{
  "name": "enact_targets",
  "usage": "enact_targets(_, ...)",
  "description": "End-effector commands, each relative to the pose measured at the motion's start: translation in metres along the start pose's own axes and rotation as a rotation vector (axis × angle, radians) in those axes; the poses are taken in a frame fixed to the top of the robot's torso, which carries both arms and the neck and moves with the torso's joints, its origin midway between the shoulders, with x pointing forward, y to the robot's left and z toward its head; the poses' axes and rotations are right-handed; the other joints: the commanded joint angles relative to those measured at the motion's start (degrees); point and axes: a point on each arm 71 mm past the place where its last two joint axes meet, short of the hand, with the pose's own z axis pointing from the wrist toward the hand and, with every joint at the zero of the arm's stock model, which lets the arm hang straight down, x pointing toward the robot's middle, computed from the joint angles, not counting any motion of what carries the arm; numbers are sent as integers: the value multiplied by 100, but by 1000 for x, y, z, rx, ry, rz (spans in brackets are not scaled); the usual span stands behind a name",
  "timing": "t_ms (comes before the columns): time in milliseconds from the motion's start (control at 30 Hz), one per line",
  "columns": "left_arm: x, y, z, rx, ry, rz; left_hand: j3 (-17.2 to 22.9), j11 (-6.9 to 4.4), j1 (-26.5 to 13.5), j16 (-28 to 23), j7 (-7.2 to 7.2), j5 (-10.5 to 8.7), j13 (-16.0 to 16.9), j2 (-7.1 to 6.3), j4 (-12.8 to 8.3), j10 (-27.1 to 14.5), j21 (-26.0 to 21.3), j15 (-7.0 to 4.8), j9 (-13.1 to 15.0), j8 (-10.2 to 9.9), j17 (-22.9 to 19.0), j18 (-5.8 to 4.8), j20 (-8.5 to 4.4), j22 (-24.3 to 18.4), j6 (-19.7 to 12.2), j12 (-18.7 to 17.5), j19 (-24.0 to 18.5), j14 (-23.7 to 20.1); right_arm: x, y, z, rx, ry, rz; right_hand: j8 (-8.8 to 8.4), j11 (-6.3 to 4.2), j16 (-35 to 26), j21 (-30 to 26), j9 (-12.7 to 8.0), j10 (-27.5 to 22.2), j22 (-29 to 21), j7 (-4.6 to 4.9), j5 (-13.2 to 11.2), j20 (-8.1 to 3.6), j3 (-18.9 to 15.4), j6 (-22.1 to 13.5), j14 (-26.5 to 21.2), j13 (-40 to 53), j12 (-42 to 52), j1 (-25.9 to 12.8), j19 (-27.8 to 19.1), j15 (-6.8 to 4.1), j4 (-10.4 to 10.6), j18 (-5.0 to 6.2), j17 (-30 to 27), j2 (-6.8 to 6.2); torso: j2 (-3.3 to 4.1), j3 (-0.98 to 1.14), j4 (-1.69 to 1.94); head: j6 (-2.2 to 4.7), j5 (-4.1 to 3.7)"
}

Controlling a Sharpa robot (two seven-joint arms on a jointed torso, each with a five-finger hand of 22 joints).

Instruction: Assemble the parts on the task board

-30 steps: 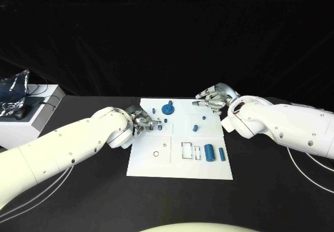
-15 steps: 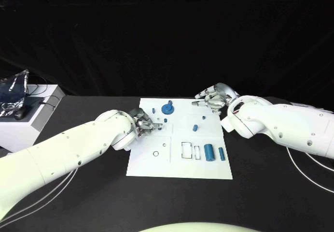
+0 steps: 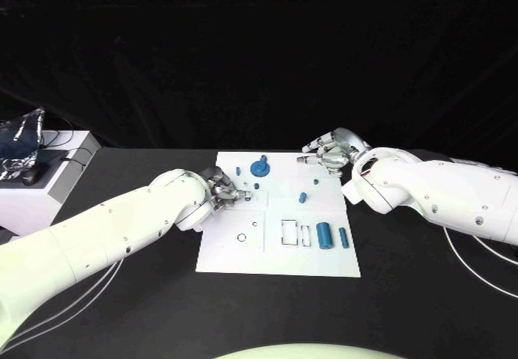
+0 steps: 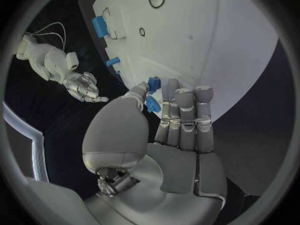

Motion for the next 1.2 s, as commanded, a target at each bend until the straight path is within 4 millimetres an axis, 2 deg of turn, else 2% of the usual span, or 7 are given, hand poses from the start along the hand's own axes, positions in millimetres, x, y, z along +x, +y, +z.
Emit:
enact_targets(33,4,-2,1,0,21,3,-11,-25,15,35,-19,12,8,37,-49,7,35,-26,50,39,-6,-22,-1,15,-18,30,40,27,1,1,0,-16,7,-9,-22,-2,-19,-31,3,-26,692,39,39,7,1,9,22,-7,2,-60,227,0,-22,73,-2,-1,3,0,-1,-7,-9)
enact_targets(100,5,-3,1,2,27,1,-15,-29,11,42,-27,11,8,42,-60,10,36,-29,133,51,-14,-28,-9,30,-20,32,39,24,1,2,0,-15,8,-9,-22,-2,-19,-31,3,-26,692,39,39,7,1,9,22,-7,2,-60,227,0,-22,73,-2,-1,1,0,0,-12,-13)
enact_targets(800,9,-7,1,11,49,5,-12,-42,49,84,-41,11,12,38,-87,31,102,-39,195,35,12,-38,-14,73,4,37,72,41,1,1,0,-14,8,-10,-22,-2,-19,-31,3,-26,692,39,39,7,1,9,22,-7,2,-60,227,0,-22,73,-2,-1,-3,0,0,-33,-19)
enact_targets(1000,10,-8,1,13,56,6,-6,-60,249,102,-57,9,11,174,-249,46,126,-55,219,-8,27,-47,-23,97,35,23,83,51,1,1,0,-13,9,-11,-22,-2,-19,-31,3,-26,692,39,39,7,1,9,22,-7,2,-60,227,0,-22,73,-2,-1,-4,-2,6,-41,-32)
enact_targets(1200,11,-9,2,8,56,5,-52,-67,303,113,-66,9,13,233,-279,62,146,-57,228,-40,38,-49,-24,114,60,17,97,55,1,2,0,-14,9,-14,-22,-2,-19,-31,3,-26,692,39,39,7,1,9,22,-7,2,-60,227,0,-22,73,-2,-1,-2,-2,6,-42,-41)
